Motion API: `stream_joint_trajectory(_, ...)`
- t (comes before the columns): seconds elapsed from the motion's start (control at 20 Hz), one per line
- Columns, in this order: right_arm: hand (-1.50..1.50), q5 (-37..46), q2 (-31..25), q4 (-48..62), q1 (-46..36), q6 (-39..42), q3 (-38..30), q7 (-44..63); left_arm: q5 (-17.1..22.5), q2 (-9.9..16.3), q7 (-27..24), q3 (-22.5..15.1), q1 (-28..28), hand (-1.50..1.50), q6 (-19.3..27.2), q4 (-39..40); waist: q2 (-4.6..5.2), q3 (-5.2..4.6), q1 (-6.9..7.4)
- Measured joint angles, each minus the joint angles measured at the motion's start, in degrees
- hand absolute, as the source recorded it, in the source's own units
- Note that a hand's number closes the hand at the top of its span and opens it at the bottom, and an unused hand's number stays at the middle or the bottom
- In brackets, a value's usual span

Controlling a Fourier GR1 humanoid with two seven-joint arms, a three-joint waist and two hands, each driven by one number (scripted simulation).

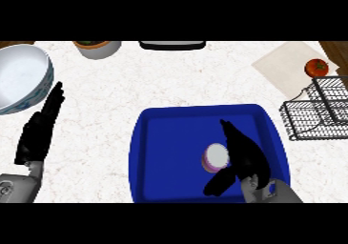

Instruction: Pick the can from the tray and place it in the tiered basket

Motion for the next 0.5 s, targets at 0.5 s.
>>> stream_joint_trajectory(0.5,-1.5,2.47,4.76,9.37,-0.5,0.65,-3.22,-3.82,-1.3,-0.96,-0.16,1.96,0.87,0.0,-2.24,-1.08,0.06,0.02,0.15)
